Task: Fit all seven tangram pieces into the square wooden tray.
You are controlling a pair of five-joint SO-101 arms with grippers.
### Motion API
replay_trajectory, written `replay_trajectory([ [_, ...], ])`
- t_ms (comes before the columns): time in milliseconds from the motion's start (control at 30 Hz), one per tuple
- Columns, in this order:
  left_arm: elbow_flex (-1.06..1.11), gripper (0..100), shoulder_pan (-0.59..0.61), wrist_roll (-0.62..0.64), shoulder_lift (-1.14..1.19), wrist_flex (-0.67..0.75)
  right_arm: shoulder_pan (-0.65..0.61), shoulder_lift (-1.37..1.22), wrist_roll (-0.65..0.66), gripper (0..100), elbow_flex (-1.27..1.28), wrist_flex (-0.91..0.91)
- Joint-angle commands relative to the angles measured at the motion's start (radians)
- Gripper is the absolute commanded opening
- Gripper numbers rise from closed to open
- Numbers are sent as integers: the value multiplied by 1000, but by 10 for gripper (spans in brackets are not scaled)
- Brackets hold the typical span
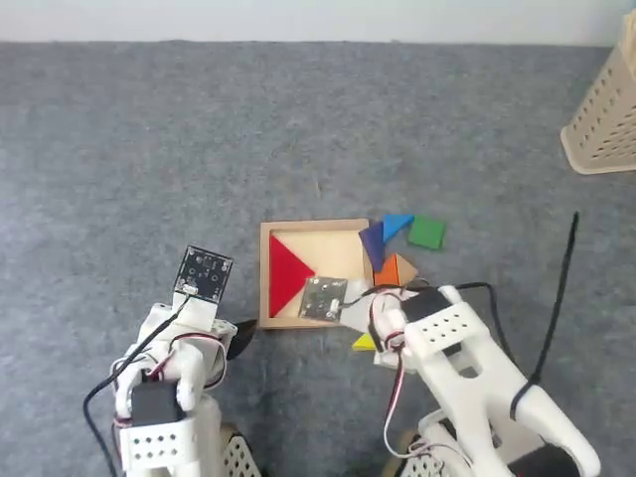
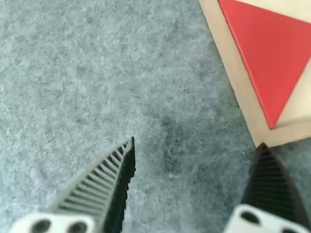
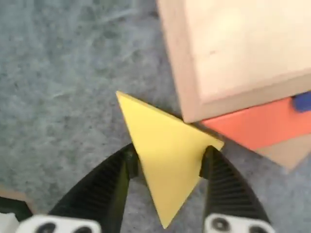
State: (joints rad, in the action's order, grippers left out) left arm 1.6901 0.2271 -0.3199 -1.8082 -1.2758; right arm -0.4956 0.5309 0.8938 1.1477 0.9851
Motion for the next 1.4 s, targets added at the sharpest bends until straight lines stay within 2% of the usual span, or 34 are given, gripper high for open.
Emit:
replay_trajectory([
  [0,-5,353,-5,-5,-14,0,101,-25,-17,148,17,4],
  [200,-5,353,-5,-5,-14,0,298,-16,60,148,11,-2],
  [433,-5,353,-5,-5,-14,0,467,-25,64,147,-87,4],
  [600,-5,353,-5,-5,-14,0,463,-25,-49,148,-112,-5],
  [833,-5,353,-5,-5,-14,0,387,-31,-227,148,-203,2],
  [1067,-5,353,-5,-5,-14,0,392,-286,-430,148,-423,7],
  [1133,-5,353,-5,-5,-14,0,392,-352,-399,148,-477,48],
  [1200,-5,353,-5,-5,-14,0,392,-369,-298,153,-500,110],
  [1367,-5,353,-5,-5,-14,0,390,-320,-170,289,-503,206],
])
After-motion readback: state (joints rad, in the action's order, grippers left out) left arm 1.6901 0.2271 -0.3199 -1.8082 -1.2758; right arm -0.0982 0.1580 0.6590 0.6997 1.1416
